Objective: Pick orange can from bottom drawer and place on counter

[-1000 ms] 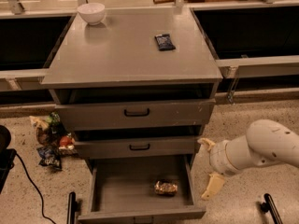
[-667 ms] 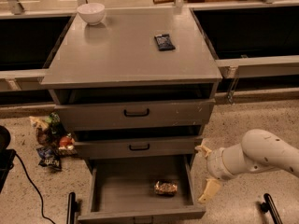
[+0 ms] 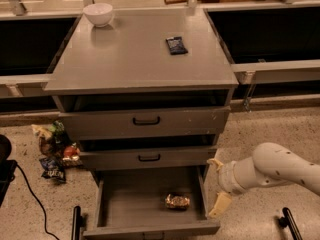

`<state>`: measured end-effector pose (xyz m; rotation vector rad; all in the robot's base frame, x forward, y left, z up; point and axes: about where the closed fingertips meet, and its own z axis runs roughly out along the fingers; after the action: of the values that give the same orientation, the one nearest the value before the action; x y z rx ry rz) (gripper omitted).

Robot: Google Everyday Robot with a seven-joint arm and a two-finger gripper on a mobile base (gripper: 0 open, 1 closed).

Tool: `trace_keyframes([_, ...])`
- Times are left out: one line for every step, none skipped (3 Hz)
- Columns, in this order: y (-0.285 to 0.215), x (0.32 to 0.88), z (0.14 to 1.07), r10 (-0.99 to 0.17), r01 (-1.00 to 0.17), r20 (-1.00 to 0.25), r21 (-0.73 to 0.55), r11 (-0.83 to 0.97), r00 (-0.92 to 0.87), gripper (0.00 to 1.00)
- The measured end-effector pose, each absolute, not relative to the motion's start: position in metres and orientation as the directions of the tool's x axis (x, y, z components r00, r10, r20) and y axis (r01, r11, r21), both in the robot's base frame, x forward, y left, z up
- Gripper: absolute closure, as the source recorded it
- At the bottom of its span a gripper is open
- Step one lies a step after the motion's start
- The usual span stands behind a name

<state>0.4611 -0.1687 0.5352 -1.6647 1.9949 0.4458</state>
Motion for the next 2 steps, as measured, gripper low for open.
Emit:
trace_keyframes([-0.176,0.472,0.483,-0.827,-0.977,-0.552,-0.09,0.191,-0.111,0.0])
trace_keyframes([-0.179,0.487,0.428,-0.829,-0.982,-0.553,-0.092,0.166,-0.088,0.0])
